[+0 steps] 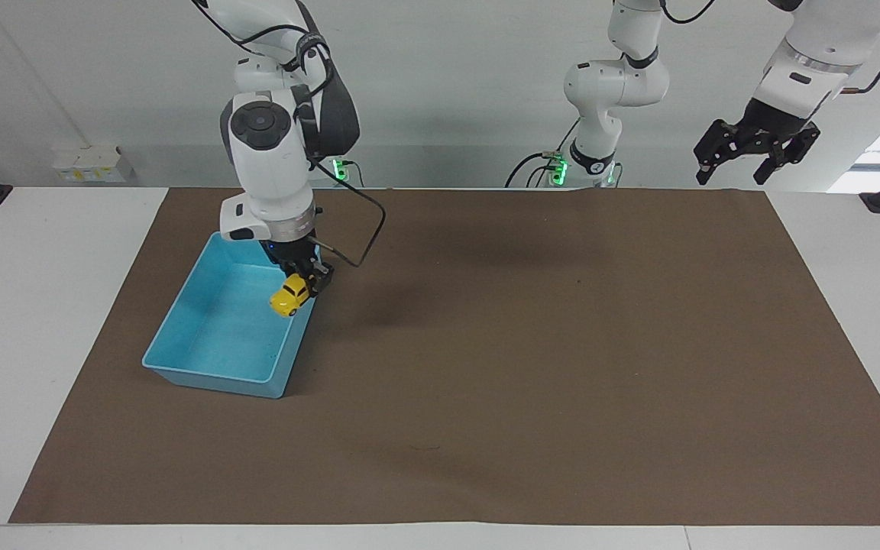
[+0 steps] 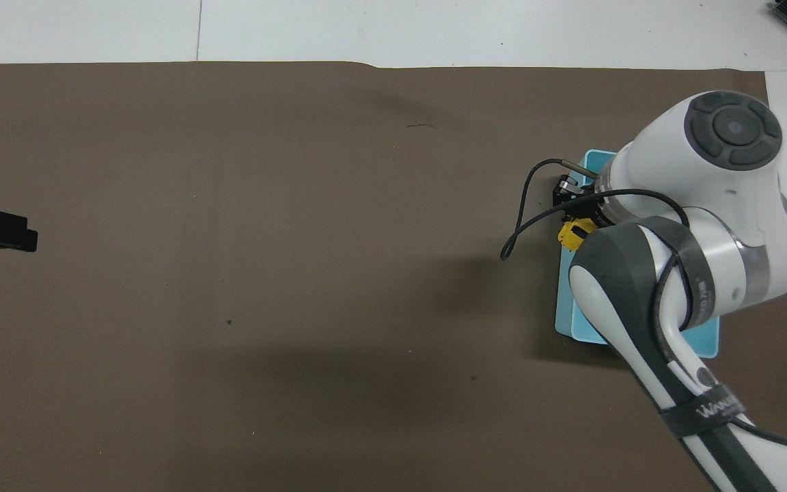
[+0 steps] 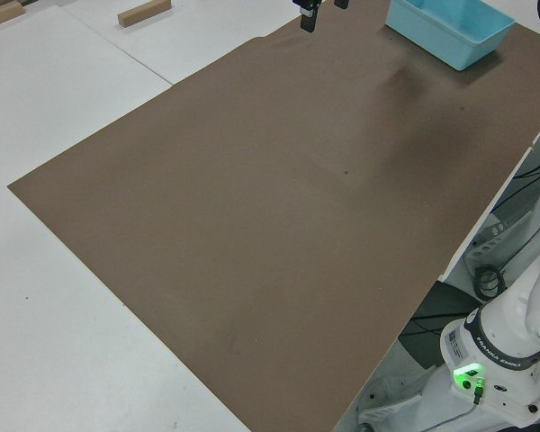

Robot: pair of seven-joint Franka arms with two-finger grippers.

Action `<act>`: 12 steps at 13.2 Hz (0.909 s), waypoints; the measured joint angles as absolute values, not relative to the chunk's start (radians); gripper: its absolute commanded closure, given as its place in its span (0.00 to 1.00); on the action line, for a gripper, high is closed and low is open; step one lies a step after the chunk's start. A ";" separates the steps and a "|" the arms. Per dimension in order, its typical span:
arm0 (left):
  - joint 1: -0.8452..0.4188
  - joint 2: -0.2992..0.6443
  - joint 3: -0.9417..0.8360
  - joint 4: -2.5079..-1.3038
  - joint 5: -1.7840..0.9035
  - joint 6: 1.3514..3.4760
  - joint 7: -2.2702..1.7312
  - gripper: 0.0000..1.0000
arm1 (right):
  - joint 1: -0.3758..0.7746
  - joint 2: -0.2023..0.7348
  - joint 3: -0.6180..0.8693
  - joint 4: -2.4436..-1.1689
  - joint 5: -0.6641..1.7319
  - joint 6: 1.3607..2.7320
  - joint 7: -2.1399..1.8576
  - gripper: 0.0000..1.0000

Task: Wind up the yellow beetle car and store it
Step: 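Carry the car over the blue box and lower it inside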

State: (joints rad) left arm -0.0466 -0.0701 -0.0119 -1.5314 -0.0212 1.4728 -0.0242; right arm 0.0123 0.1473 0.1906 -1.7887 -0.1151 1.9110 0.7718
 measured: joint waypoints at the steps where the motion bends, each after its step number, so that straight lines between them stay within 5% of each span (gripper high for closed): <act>1: -0.047 -0.070 -0.012 -1.531 -0.021 1.473 -0.024 0.00 | -0.018 0.134 0.190 -1.824 -0.115 1.942 0.707 1.00; 7: -0.047 -0.070 -0.012 -1.531 -0.021 1.473 -0.024 0.00 | -0.191 0.038 0.187 -2.040 -0.046 2.124 0.227 1.00; 12: -0.047 -0.070 -0.012 -1.531 -0.021 1.473 -0.024 0.00 | -0.201 -0.002 0.190 -2.243 -0.044 2.339 0.112 1.00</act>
State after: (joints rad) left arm -0.0466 -0.0701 -0.0119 -1.5314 -0.0212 1.4728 -0.0242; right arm -0.2005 -0.0015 0.1903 -2.2433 -0.0442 2.3387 0.1118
